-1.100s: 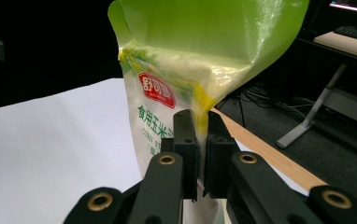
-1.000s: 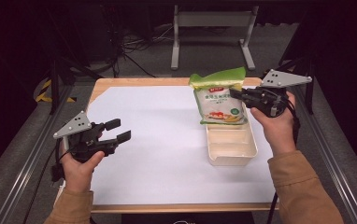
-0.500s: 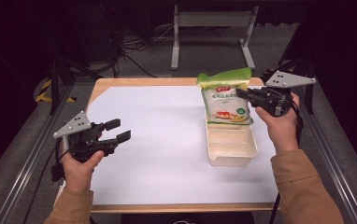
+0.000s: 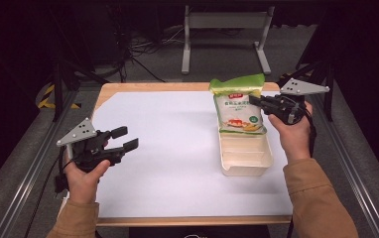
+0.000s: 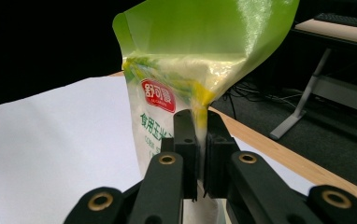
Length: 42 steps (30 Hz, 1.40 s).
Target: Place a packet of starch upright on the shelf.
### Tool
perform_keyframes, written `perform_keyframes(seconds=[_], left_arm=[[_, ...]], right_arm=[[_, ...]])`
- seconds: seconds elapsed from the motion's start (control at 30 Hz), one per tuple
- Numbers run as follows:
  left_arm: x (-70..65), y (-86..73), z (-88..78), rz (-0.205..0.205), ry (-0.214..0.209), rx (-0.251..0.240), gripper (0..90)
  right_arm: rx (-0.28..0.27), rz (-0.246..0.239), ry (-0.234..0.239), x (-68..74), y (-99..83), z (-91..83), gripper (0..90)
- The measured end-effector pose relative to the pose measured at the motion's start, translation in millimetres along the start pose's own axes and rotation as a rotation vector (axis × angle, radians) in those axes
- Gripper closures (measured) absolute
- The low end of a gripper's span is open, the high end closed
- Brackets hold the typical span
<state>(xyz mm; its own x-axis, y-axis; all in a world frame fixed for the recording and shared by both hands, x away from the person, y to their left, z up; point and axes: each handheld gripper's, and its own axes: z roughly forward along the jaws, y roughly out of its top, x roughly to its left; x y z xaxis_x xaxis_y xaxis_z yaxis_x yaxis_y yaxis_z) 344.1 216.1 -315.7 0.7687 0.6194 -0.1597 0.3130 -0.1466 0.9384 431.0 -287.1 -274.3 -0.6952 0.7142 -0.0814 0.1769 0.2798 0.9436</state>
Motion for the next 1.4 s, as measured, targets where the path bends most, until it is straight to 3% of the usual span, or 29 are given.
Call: perform_keyframes(seconds=[0.43,0.9,1.1,1.2,1.4], left_arm=[[0.7,-0.1,0.4,0.006,0.0,0.001,39.8],[0.7,-1.0,0.2,-0.003,0.0,-0.002,39.8],[1.2,-1.4,0.1,-0.008,0.001,0.001,39.7],[1.7,-1.4,0.3,-0.003,0.001,0.004,39.7],[2.4,-2.2,1.9,-0.005,0.002,0.008,39.5]], right_arm=[[-0.021,0.023,-0.003,-6.9,-12.7,6.0,85.6],[0.019,0.056,-0.001,-11.5,-40.5,21.2,85.5],[0.032,0.067,-0.009,-11.9,-46.3,19.8,85.3],[0.026,0.095,-0.014,-15.2,-52.9,16.7,85.3],[0.041,0.095,-0.038,-16.9,-58.4,12.7,85.3]])
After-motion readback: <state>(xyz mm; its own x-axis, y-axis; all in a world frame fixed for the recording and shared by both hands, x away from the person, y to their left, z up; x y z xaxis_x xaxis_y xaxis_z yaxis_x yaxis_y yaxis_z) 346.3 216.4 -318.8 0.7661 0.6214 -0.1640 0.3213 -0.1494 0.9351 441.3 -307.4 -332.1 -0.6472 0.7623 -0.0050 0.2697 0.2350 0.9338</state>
